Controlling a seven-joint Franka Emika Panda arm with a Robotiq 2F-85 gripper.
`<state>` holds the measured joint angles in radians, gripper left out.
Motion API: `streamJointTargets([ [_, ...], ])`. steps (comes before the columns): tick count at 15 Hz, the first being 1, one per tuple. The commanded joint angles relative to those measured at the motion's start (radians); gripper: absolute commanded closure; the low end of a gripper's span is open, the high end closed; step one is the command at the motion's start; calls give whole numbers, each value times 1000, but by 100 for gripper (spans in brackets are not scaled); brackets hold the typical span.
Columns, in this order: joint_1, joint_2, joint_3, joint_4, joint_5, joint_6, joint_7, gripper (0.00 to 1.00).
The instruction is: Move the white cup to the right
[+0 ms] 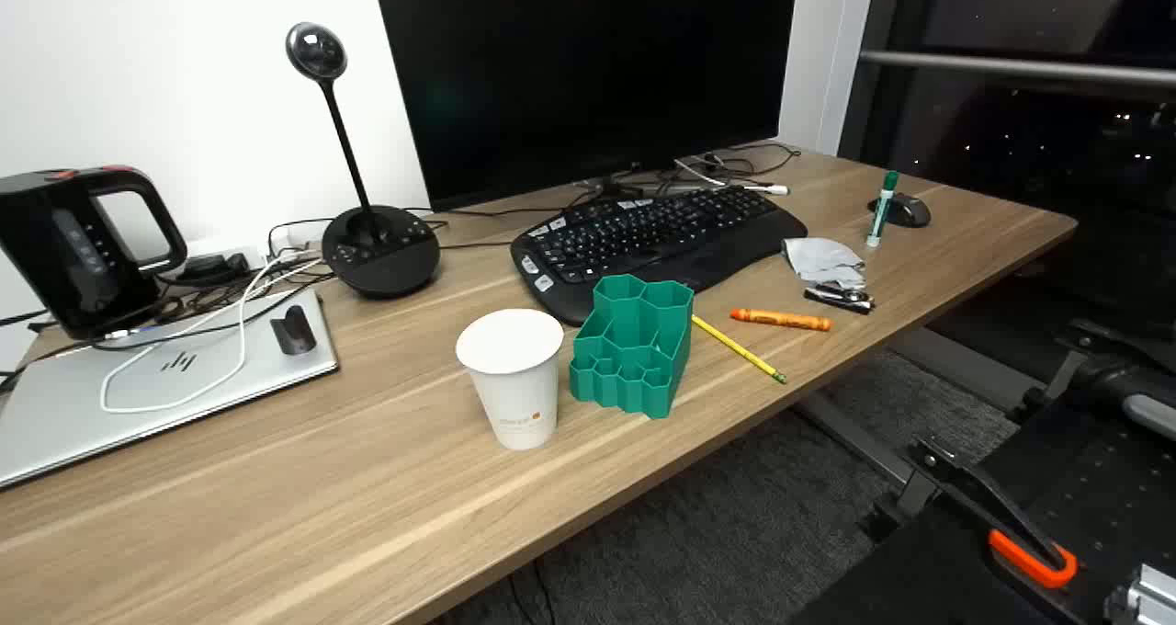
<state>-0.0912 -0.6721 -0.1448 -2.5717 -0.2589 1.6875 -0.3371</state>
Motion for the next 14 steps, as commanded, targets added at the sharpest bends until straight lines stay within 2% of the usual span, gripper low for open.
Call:
streamJointTargets([
  [1, 13, -1, -10, 2, -5, -3, 6, 0],
  [10, 13, -1, -10, 2, -5, -3, 6, 0],
  [14, 67, 84, 55, 4, 34, 69, 99, 0],
])
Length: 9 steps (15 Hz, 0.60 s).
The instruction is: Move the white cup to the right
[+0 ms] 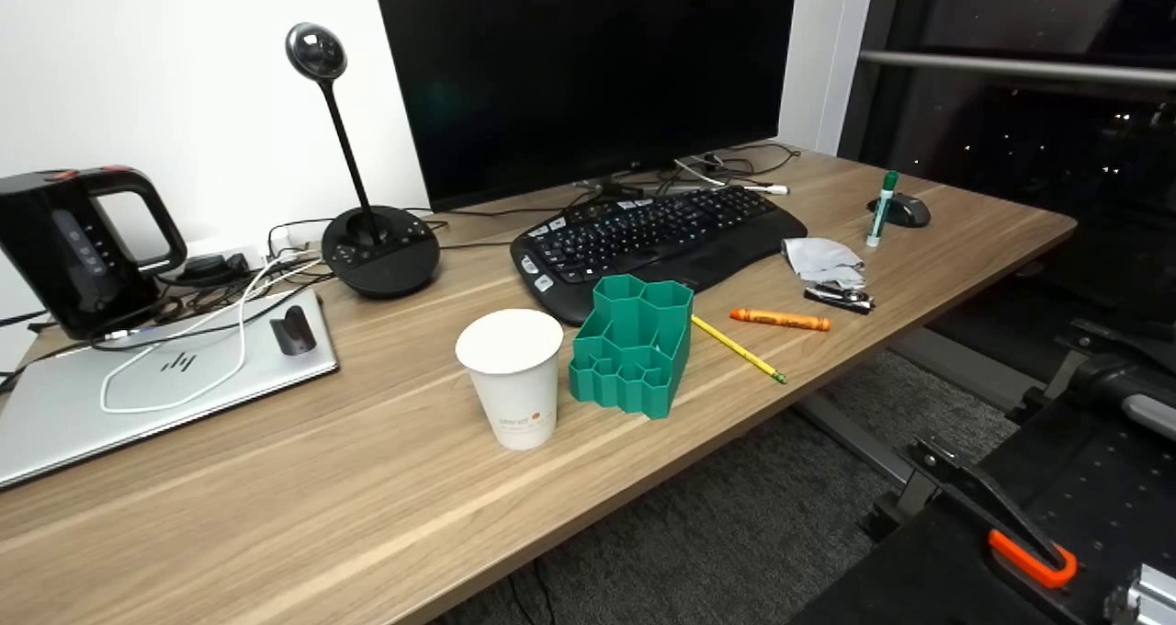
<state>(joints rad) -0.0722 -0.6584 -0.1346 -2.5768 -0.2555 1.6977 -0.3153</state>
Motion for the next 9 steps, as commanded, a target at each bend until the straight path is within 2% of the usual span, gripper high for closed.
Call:
streamJointTargets([
  [1, 64, 98, 65, 14, 44, 87, 104, 0],
  [6, 160, 338, 221, 62, 139, 366, 352, 0],
  [9, 187, 515, 282, 135, 207, 495, 504, 0],
])
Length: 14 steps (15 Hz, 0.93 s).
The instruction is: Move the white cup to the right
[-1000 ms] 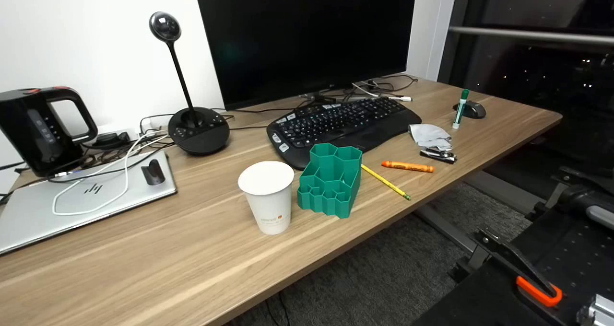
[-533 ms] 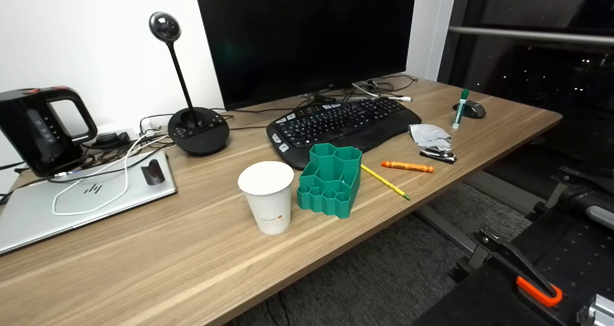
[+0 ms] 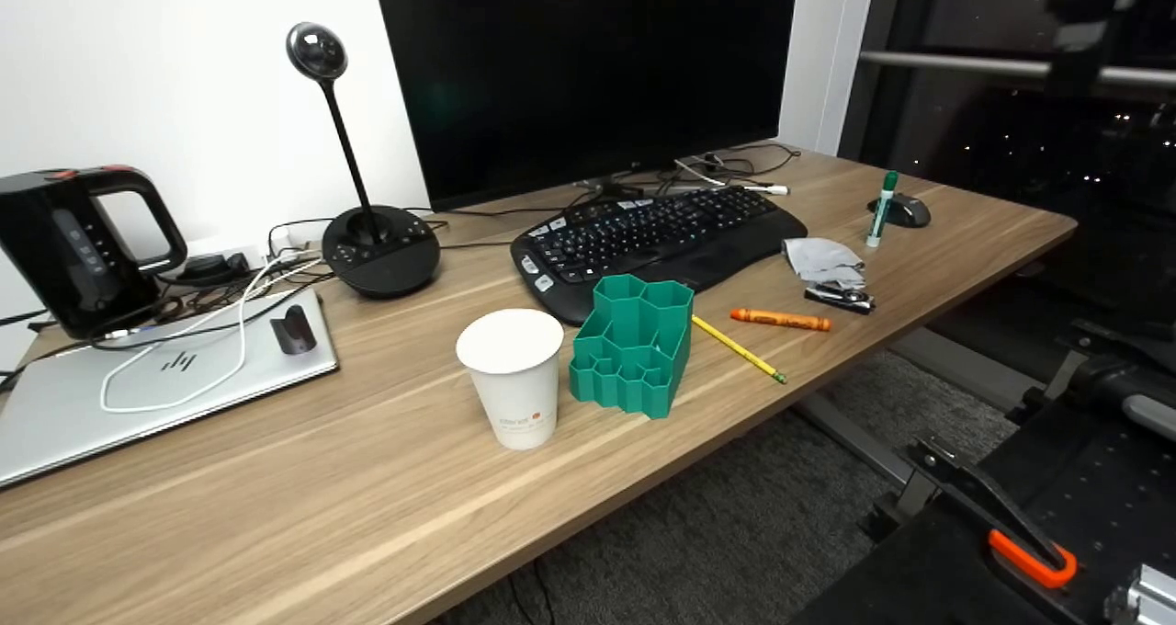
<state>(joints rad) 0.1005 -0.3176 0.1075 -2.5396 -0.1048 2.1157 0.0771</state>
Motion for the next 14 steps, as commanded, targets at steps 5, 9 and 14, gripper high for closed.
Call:
streamJointTargets([
  [5, 73, 414, 100, 157, 123, 337, 329, 0],
  [9, 147, 565, 83, 167, 69, 681, 463, 0],
  [14, 281, 734, 5, 250, 61, 810, 492, 0],
])
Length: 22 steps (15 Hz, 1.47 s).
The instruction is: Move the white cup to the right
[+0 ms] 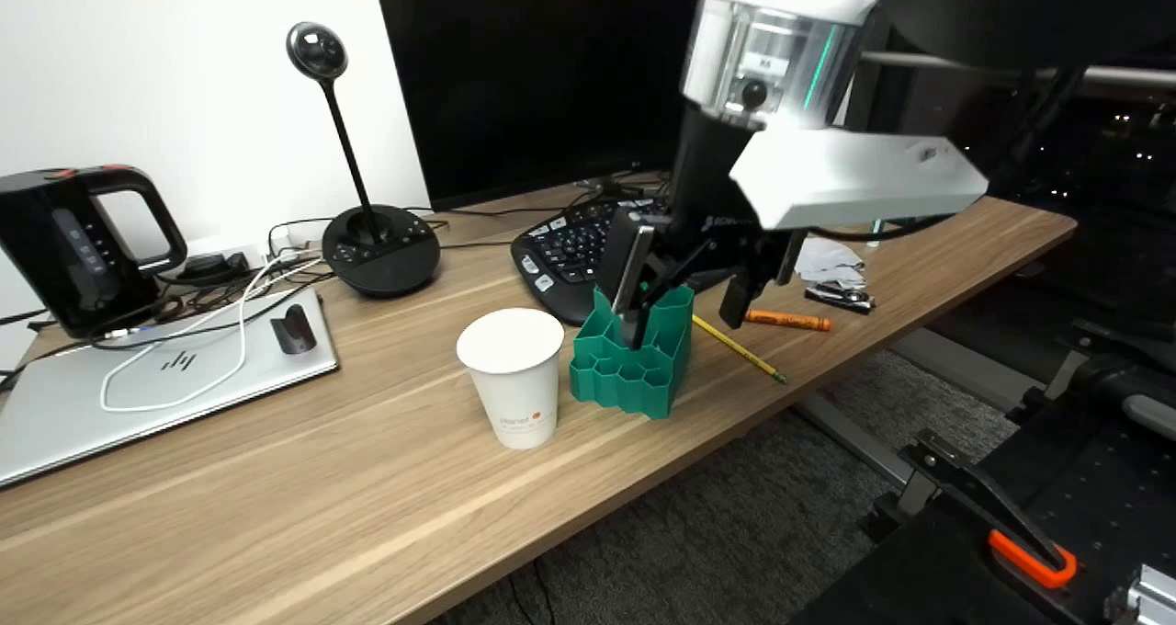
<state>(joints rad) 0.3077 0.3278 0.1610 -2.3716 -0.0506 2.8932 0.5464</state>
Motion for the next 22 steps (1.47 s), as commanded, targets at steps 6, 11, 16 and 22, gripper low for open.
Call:
streamJointTargets([
  [6, 127, 204, -68, 234, 109, 65, 39, 0],
  [11, 142, 262, -85, 313, 170, 37, 52, 0],
  [16, 158, 318, -108, 368, 166, 47, 51, 42],
  [22, 171, 351, -93, 400, 160, 52, 16, 88],
])
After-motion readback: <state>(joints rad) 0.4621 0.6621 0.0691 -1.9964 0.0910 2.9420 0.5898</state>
